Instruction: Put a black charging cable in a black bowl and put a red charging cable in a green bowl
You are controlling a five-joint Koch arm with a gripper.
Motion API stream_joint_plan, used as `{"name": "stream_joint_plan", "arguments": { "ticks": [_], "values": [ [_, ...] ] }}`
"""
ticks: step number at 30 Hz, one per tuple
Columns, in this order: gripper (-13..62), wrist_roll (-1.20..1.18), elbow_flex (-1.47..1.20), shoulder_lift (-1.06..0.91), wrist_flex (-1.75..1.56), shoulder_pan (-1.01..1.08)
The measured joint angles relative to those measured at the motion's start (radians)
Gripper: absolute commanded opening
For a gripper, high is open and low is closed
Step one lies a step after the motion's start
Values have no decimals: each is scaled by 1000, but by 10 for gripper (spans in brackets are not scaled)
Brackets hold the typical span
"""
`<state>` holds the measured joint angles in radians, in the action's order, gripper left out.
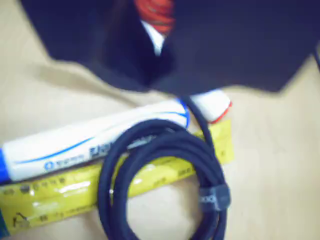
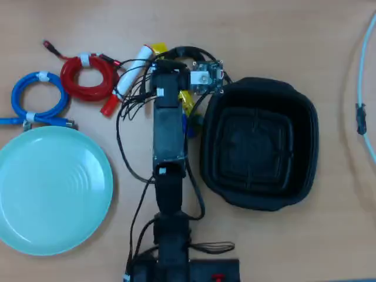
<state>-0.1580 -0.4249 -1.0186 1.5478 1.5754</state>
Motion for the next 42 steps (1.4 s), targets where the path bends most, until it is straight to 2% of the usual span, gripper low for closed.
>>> {"name": "stream_joint_plan", "arguments": {
  "ticks": [7,10,13,18,20,28,40,42],
  "values": [
    [-76,0,0,0,3,-3],
    [-46,0,0,0,3,0],
    [62,0,0,21,-3,2],
    [324,0,0,124,-44,8],
    [370,0,0,170,-60,12],
    [370,0,0,314,-123,25],
    [366,-133,2,379,-184,31],
    [339,-146,2,380,-184,31]
  ]
}}
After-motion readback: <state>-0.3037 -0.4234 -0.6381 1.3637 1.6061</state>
